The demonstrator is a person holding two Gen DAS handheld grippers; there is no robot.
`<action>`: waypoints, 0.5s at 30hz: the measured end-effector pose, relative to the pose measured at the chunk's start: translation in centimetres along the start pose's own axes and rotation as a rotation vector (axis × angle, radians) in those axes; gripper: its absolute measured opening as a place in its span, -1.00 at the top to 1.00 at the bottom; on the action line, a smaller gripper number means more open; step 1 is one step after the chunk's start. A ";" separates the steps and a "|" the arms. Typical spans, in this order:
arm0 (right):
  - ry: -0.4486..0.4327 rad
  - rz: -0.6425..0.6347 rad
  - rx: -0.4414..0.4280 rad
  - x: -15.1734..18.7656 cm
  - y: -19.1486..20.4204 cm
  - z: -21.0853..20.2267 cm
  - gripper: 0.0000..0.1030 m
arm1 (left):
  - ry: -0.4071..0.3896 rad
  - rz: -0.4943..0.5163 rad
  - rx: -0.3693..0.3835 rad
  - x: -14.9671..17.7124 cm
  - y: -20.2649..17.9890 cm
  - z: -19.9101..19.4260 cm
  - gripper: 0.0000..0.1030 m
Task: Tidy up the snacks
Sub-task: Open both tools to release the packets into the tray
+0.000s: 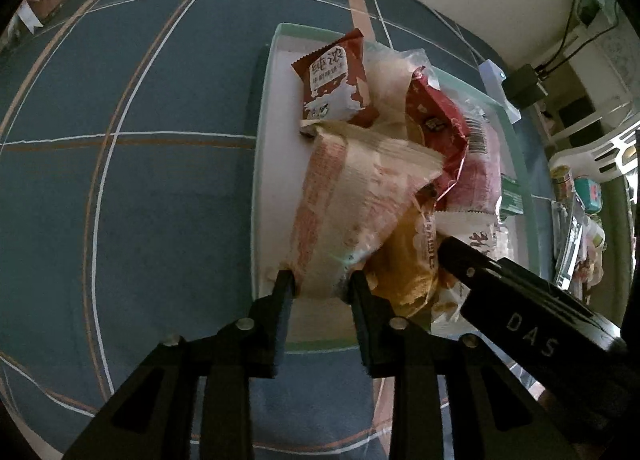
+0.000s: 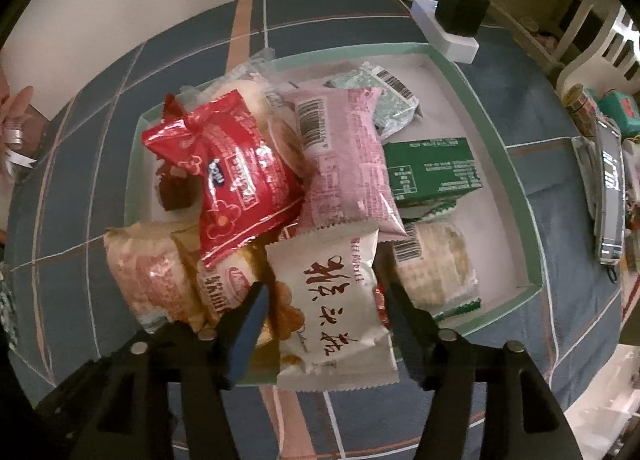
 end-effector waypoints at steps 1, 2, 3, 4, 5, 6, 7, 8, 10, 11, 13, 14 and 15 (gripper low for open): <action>-0.001 0.002 0.002 0.0 0.0 0.0 -0.42 | 0.004 -0.003 0.006 0.1 0.0 -0.2 0.17; -0.002 0.004 -0.001 -0.2 -0.1 0.1 -0.49 | 0.006 -0.004 0.010 0.2 0.0 -0.5 0.01; -0.004 0.007 -0.005 -0.2 -0.2 0.0 -0.51 | 0.004 -0.001 0.022 0.4 0.0 -0.8 -0.01; -0.008 0.010 -0.007 -0.1 -0.3 -0.2 -0.52 | 0.001 0.004 0.026 0.5 -0.1 -1.1 -0.08; -0.011 0.012 -0.005 -0.1 -0.4 -0.2 -0.53 | -0.003 0.010 0.026 0.6 -0.2 -1.4 -0.12; -0.016 0.012 -0.001 -0.1 -0.4 -0.3 -0.55 | -0.007 0.017 0.023 0.6 -0.3 -1.7 -0.13; -0.020 0.013 0.002 0.1 -0.5 -0.6 -0.60 | -0.015 0.029 0.005 0.8 -0.4 -2.0 -0.21; -0.023 0.012 0.002 -0.1 -0.3 -0.9 -0.63 | -0.019 0.037 -0.012 0.8 -0.4 -2.2 -0.34; -0.030 0.007 0.000 0.3 -0.2 -1.7 -0.64 | -0.034 0.051 -0.051 1.0 -0.3 -2.8 -0.40; -0.034 0.006 -0.001 0.8 0.0 -2.2 -0.64 | -0.039 0.053 -0.062 1.1 -0.1 -3.0 -0.41; -0.042 0.005 -0.002 1.5 0.0 -3.0 -0.64 | -0.049 0.055 -0.096 1.3 0.3 -3.4 -0.48; -0.047 0.004 0.000 1.7 0.0 -3.2 -0.64 | -0.057 0.060 -0.129 1.4 0.7 -3.8 -0.51; -0.052 0.001 0.001 2.0 0.1 -3.4 -0.65 | -0.063 0.065 -0.154 1.7 1.3 -4.2 -0.51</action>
Point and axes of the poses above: each gripper's, at about its wrist camera, not at the fingertips, and z roughly the way its jaws point, y to its left, x to its underside, the point moved 3 cm from there along z, roughly the way its jaws point, and after that the axes turned 5 degrees about z, right-handed, at the moved point
